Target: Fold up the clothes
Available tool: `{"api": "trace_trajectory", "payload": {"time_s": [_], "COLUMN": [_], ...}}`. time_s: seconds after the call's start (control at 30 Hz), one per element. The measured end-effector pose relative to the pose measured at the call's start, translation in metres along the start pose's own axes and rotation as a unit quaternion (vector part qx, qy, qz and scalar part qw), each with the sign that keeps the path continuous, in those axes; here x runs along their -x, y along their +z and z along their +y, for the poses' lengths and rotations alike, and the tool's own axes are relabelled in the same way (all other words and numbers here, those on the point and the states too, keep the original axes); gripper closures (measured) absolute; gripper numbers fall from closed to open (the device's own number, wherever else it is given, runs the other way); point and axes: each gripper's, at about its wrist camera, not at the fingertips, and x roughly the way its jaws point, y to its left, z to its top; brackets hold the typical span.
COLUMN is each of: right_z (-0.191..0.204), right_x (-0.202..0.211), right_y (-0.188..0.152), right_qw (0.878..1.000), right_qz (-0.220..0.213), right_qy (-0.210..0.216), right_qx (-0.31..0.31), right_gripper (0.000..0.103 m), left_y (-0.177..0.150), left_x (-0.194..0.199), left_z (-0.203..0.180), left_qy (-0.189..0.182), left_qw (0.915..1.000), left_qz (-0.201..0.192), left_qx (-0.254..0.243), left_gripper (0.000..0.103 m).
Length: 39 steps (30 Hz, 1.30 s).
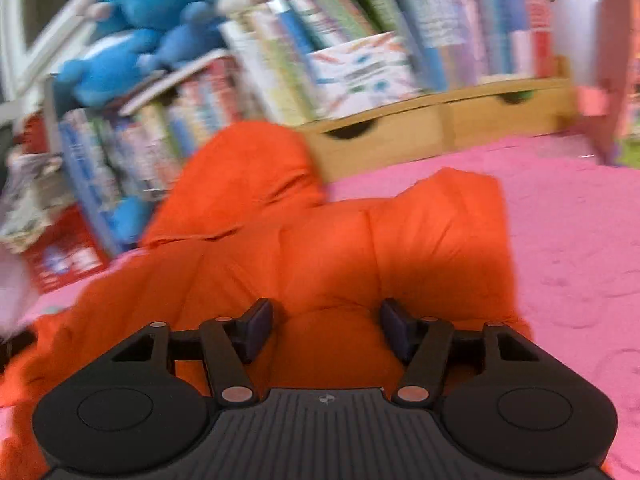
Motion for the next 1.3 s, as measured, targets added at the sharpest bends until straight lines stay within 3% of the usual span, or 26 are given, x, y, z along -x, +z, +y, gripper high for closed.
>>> {"api": "trace_trajectory", "payload": {"time_s": [0.17,0.27,0.3,0.4,0.53,0.7,0.77,0.93,1.03,1.17,1.3], "right_z": [-0.006,-0.006,0.004,0.033,0.072,0.120,0.113,0.037,-0.008,0.006,0.020], "right_x": [-0.003,-0.005,-0.005,-0.006,-0.007,-0.014,-0.015,-0.014,-0.010,0.003,0.016], "right_y": [0.004,0.006,0.004,0.001,-0.003,-0.017,-0.013,0.020,0.042,0.051,0.059], "right_qw": [0.999,0.999,0.999,0.995,0.978,0.937,0.936,0.956,0.956,0.971,0.983], "right_qz": [0.002,0.000,-0.002,-0.008,-0.016,-0.009,-0.002,0.013,0.003,-0.021,-0.045], "right_qy": [0.038,0.047,0.042,0.026,0.005,-0.004,-0.007,-0.077,-0.180,-0.138,-0.095], "right_qx": [-0.022,-0.024,0.005,0.093,0.208,0.350,0.353,0.282,0.232,0.192,0.151], "right_gripper": [0.037,0.035,0.034,0.033,0.033,0.034,0.034,0.023,0.021,0.025,0.021], "left_y": [0.011,-0.009,-0.013,-0.014,-0.016,-0.014,-0.013,-0.012,-0.012,-0.012,-0.011], "left_x": [-0.049,-0.076,-0.084,-0.095,-0.096,-0.098,-0.103,-0.106,-0.106,-0.106,-0.106], "left_z": [-0.010,-0.007,-0.001,0.011,0.007,0.009,0.014,0.014,0.014,0.014,0.014], "left_qy": [0.012,0.030,0.022,0.012,0.020,0.023,0.019,0.015,0.014,0.014,0.013], "left_qw": [0.9978,0.9929,0.9908,0.9877,0.9858,0.9851,0.9847,0.9841,0.9840,0.9837,0.9837], "left_qz": [0.034,0.082,0.113,0.151,0.160,0.166,0.171,0.175,0.176,0.177,0.178], "left_qx": [-0.056,-0.081,-0.071,-0.040,-0.046,-0.038,-0.026,-0.025,-0.025,-0.025,-0.024], "left_gripper": [0.014,0.013,0.008,0.002,0.002,0.002,0.001,0.000,0.000,0.000,0.000]}}
